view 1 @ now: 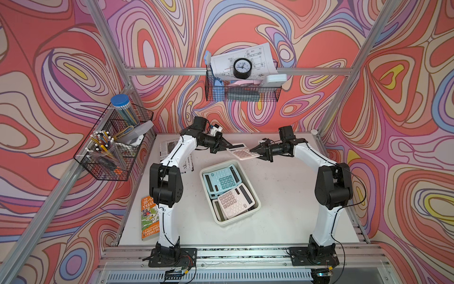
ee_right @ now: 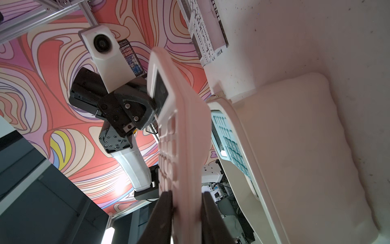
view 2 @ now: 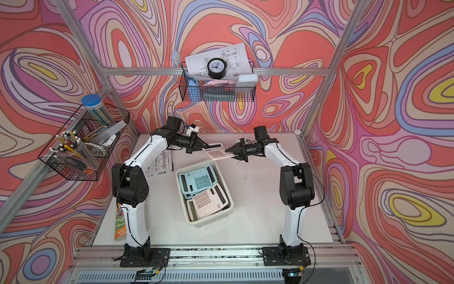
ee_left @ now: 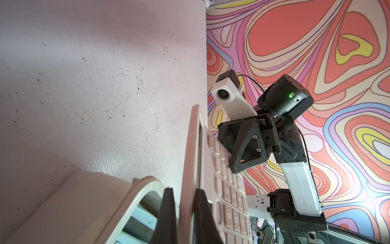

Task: Put the calculator in the storage box
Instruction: Place the calculator in the storage box.

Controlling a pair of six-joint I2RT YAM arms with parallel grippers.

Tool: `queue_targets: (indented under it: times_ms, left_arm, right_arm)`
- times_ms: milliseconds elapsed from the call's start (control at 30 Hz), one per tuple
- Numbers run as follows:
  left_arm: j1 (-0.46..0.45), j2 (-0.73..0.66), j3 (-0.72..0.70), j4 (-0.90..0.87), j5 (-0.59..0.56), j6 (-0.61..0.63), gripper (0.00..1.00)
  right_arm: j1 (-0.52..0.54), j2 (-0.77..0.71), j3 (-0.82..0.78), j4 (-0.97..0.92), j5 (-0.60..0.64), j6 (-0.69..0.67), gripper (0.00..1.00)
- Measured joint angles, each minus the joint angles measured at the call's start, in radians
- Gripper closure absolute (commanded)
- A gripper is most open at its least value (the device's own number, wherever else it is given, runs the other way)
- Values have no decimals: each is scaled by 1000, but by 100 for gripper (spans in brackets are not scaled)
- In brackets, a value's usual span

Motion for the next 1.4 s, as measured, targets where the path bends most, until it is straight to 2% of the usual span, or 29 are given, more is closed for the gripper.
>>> queue_targets:
  times_ms: [133, 267, 467, 667, 833, 1000, 1067, 1167, 1300, 1333, 1400]
  left_arm:
    - [-9, 0, -11, 35, -24, -50, 100]
    - [-13, -15, -58, 92, -58, -107, 100]
    - [-15, -116, -188, 218, -176, -220, 100]
    - [-24, -259, -307, 315, -360, -298, 100]
    - [-55, -302, -325, 342, -483, -316, 100]
    - [-80, -322, -340, 355, -555, -346, 100]
    - [-85, -323, -340, 360, -571, -357, 100]
    - [-93, -325, -340, 372, -592, -375, 100]
    - [-99, -335, -341, 381, -616, -382, 100]
    - [-100, -338, -341, 383, -619, -382, 95]
    - [-101, -342, -342, 386, -628, -381, 75]
  right_arm:
    - [20, -5, 9, -5, 19, -10, 47]
    - [27, -15, 20, -5, 57, -6, 36]
    - [27, -52, 16, 34, 121, 58, 31]
    - [27, -109, -42, 187, 145, 195, 32]
    - [28, -133, -92, 342, 153, 323, 40]
    - [42, -133, -108, 399, 169, 389, 47]
    - [52, -133, -108, 417, 172, 407, 56]
    - [61, -132, -111, 441, 179, 430, 75]
    - [63, -131, -114, 460, 185, 460, 96]
    - [63, -131, -114, 463, 187, 466, 100]
    - [63, -130, -114, 473, 187, 475, 100]
